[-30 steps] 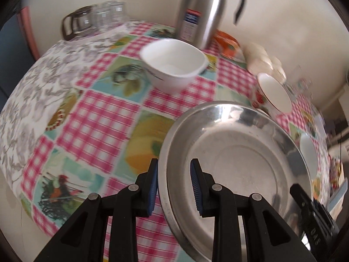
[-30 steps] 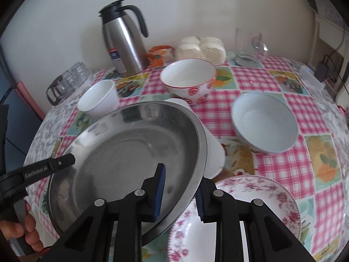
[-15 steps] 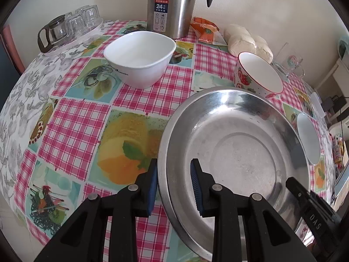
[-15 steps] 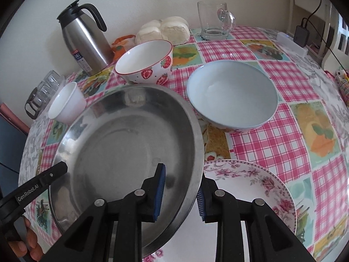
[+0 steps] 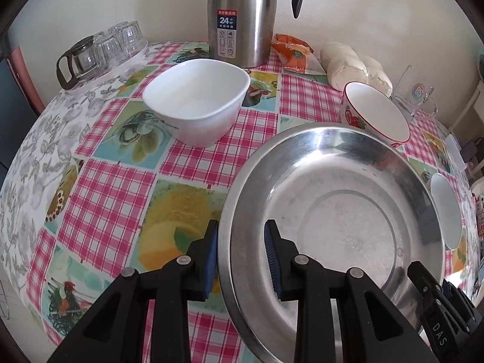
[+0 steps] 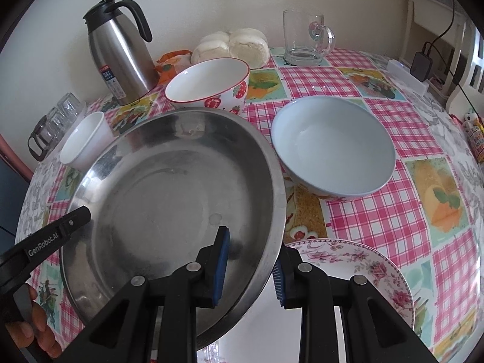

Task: Organize plates and bowls
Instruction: 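Lift the steel basin with the left gripper and carry it across the table, then lower the steel basin onto the table and open the left gripper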

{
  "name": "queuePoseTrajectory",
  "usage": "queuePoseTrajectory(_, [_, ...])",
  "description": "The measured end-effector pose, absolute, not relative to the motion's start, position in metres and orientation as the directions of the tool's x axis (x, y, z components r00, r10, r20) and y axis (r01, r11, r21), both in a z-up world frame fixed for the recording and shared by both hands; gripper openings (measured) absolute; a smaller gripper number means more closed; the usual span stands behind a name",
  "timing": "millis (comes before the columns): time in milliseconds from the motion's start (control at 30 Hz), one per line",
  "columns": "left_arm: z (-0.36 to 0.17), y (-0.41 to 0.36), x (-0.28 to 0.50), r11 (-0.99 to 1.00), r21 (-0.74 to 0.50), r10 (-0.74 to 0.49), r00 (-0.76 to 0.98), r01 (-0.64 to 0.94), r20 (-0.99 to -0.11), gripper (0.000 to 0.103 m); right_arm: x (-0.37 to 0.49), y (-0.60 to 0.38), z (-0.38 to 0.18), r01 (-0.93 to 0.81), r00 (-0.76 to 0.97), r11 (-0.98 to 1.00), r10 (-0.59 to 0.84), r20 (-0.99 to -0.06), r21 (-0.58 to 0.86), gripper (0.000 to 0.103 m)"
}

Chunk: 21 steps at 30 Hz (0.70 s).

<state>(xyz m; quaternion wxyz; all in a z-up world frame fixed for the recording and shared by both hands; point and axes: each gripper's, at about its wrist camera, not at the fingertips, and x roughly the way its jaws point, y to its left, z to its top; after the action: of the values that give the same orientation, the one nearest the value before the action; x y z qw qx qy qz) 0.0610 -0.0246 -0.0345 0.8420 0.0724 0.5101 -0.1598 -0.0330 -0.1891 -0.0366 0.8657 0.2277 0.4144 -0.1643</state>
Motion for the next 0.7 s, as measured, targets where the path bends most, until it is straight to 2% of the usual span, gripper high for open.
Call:
queuePoseTrajectory(133, [-0.04, -0.03, 0.063, 0.932, -0.005, -0.168, 0.421, 0.363, -0.891, 0.032, -0.031, -0.191, -0.038, 0.479, 0.603, 0.836, -0.091, -0.793, 0.269, 0.029])
queuePoseTrajectory(167, [-0.041, -0.03, 0.062, 0.931, -0.005, -0.167, 0.414, 0.364, -0.895, 0.032, -0.031, -0.191, -0.038, 0.477, 0.603, 0.837, -0.088, -0.793, 0.27, 0.033])
queuePoseTrajectory(233, [-0.043, -0.028, 0.063, 0.932, -0.01, -0.165, 0.399, 0.363, -0.902, 0.034, -0.032, -0.19, -0.036, 0.47, 0.611, 0.838, -0.082, -0.787, 0.277, 0.051])
queuePoseTrajectory(267, [-0.043, -0.027, 0.063, 0.932, -0.013, -0.166, 0.394, 0.362, -0.904, 0.037, -0.032, -0.189, -0.035, 0.473, 0.61, 0.838, -0.091, -0.787, 0.27, 0.064])
queuePoseTrajectory(333, [-0.042, -0.024, 0.062, 0.936, -0.021, -0.169, 0.396, 0.35, -0.903, 0.049, -0.033, -0.188, -0.033, 0.473, 0.615, 0.842, -0.103, -0.782, 0.261, 0.066])
queuePoseTrajectory(433, [-0.038, -0.016, 0.063, 0.946, -0.046, -0.177, 0.394, 0.321, -0.902, 0.061, -0.036, -0.188, -0.032, 0.471, 0.617, 0.844, -0.108, -0.78, 0.256, 0.071])
queuePoseTrajectory(500, [-0.038, -0.014, 0.064, 0.951, -0.055, -0.174, 0.38, 0.304, -0.909, 0.071, -0.037, -0.19, -0.032, 0.476, 0.616, 0.841, -0.11, -0.78, 0.257, 0.078])
queuePoseTrajectory(633, [-0.039, -0.011, 0.066, 0.958, -0.058, -0.165, 0.375, 0.282, -0.912, 0.077, -0.038, -0.192, -0.031, 0.483, 0.62, 0.836, -0.116, -0.776, 0.261, 0.088])
queuePoseTrajectory(700, [-0.038, -0.011, 0.066, 0.96, -0.052, -0.16, 0.385, 0.276, -0.909, 0.085, -0.039, -0.192, -0.03, 0.484, 0.624, 0.834, -0.116, -0.772, 0.267, 0.1])
